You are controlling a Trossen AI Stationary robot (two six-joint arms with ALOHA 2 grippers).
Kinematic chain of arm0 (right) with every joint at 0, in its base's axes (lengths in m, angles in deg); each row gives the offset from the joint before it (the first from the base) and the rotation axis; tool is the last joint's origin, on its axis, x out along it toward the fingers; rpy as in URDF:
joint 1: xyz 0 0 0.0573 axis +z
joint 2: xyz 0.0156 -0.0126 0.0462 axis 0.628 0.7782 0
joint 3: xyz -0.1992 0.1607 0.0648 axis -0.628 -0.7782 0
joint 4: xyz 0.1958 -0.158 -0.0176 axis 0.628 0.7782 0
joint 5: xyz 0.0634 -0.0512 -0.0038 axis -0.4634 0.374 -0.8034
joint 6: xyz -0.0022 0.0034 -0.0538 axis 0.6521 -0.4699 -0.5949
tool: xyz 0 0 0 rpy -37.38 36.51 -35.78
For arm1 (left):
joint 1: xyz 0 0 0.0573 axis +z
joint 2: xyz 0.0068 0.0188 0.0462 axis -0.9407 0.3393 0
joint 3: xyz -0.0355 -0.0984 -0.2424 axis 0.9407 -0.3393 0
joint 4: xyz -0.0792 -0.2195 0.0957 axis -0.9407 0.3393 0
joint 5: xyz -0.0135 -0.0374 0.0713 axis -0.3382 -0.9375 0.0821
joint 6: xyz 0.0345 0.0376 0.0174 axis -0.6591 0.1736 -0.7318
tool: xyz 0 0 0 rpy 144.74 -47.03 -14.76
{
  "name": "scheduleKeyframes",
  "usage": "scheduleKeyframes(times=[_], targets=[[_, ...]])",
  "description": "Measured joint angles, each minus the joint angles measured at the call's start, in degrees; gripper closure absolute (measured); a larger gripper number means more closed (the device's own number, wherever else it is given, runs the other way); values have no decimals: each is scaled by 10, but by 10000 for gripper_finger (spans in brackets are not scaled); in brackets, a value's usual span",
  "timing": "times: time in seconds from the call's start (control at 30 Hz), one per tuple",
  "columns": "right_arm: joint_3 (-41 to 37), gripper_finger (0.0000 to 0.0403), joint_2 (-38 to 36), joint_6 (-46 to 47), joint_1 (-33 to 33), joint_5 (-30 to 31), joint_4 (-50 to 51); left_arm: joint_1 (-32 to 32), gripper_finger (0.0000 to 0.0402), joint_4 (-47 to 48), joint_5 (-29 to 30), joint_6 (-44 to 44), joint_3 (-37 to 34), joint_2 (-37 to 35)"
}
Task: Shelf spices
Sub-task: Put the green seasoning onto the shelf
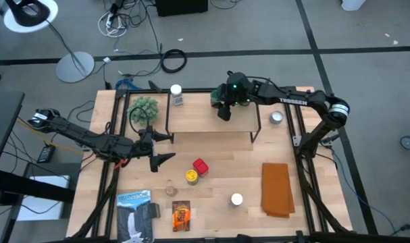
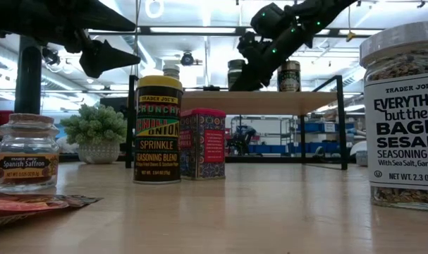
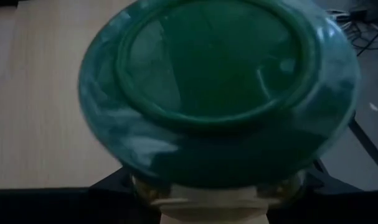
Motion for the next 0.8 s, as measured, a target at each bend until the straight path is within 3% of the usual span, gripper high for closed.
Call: scheduleKeyframes(times=[0.23,0.8], targets=[[0,121,-10,19,-6,-2,0,0,3,0,0,0,0,0],[0,125,-68,15,-3,2,2,0,3,0,0,0,0,0]])
